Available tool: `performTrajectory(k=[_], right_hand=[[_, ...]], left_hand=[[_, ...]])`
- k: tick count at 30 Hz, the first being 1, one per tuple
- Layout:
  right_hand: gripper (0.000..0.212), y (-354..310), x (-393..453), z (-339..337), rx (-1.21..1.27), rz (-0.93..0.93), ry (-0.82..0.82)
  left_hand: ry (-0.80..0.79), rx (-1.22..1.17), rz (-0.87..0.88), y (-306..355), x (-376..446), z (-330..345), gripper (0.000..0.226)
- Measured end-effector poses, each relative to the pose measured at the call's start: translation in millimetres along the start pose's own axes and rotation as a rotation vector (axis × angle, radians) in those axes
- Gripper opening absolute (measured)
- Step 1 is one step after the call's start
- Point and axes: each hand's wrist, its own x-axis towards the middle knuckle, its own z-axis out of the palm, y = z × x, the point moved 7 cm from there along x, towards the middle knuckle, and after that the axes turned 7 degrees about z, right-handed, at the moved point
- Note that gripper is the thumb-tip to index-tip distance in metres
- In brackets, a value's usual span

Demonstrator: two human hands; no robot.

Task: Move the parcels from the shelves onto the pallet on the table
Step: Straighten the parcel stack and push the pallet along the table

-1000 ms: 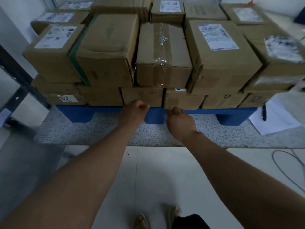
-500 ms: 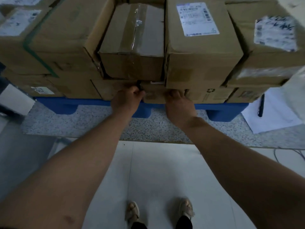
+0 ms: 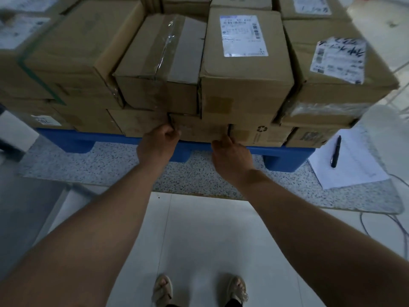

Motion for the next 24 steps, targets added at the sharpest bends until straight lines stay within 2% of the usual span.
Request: performTrajectory(k=[4, 9, 15, 19, 22, 24], right_hand=[[0.023, 48.9, -26.7, -0.5, -0.040, 0.060, 0.000], [0.028, 144.9, -62.1, -6.0, -0.038, 0.227, -0.058], [0.033, 241.9, -89.6, -29.3, 0.063, 0.575, -0.025], [0.059, 271.6, -74.9, -37.6, 0.395, 0.708, -0.010], [0.077, 275.5, -61.5, -42.6, 0.725, 0.723, -0.023], [0.081, 274.2, -51.1, -44.2, 0.907, 0.698, -0.039]], left_hand=[[-0.066, 0.019, -0.030, 17.5, -21.1, 24.3, 0.028], [-0.079, 0.003, 0.046, 56.9, -37.8, 47.0, 0.027], [-0.073, -0.109, 0.076, 90.2, -43.8, 70.9, 0.030], [-0.053, -0.188, 0.064, 104.9, -50.0, 73.8, 0.037], [-0.039, -0.236, 0.136, 120.5, -51.8, 71.1, 0.029], [-0.066, -0.260, 0.165, 127.0, -50.1, 72.9, 0.034]])
